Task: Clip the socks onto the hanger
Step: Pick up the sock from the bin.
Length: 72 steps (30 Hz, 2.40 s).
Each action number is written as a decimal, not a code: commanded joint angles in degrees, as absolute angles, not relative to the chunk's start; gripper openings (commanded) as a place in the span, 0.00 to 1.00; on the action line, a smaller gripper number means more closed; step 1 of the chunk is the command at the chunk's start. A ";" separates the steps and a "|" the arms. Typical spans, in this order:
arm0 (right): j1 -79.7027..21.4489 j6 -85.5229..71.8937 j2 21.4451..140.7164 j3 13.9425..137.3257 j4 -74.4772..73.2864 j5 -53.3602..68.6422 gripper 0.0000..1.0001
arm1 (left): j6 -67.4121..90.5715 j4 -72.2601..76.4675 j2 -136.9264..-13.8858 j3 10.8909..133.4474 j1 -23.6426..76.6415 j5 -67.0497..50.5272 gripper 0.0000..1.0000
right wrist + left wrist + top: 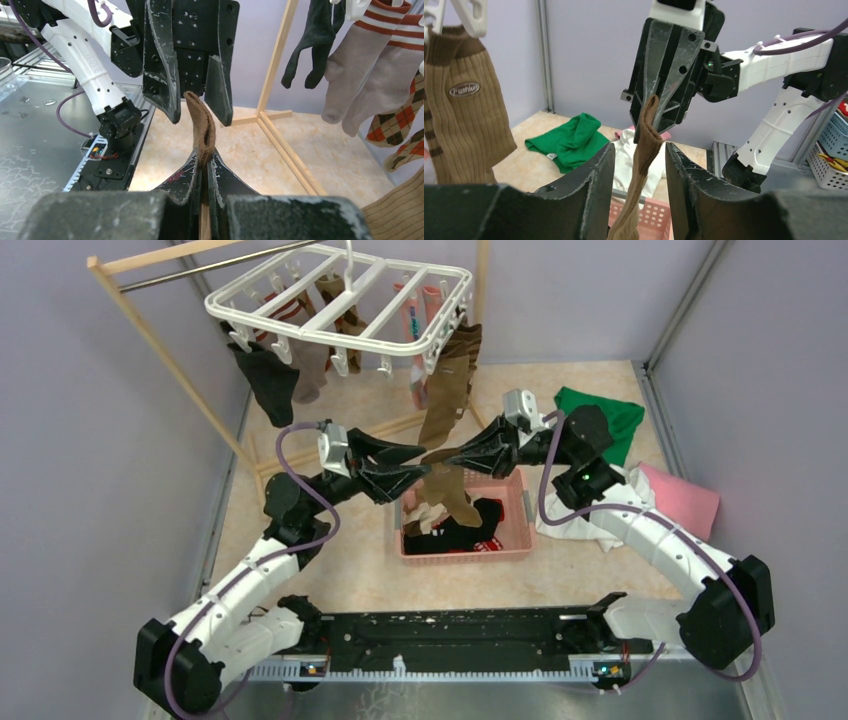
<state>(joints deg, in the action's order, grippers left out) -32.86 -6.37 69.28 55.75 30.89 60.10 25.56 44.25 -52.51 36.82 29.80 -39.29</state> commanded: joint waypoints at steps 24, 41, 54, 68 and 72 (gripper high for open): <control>-33.56 -11.84 67.72 54.32 40.59 58.60 0.00 | 32.26 58.97 -55.46 36.80 30.06 -42.91 0.29; -33.37 -11.64 66.38 53.63 40.27 56.73 0.43 | 27.82 58.21 -53.66 36.22 30.05 -40.73 0.00; -29.68 -7.13 65.10 57.04 40.41 38.93 0.76 | 9.93 33.58 -46.64 40.36 30.03 -31.50 0.00; -29.60 -5.03 71.93 61.03 40.95 57.15 0.75 | 6.49 35.51 -50.77 44.51 30.04 -32.54 0.00; -29.56 -5.08 72.79 60.92 39.07 58.50 0.75 | 6.40 36.72 -51.85 45.41 30.05 -33.27 0.00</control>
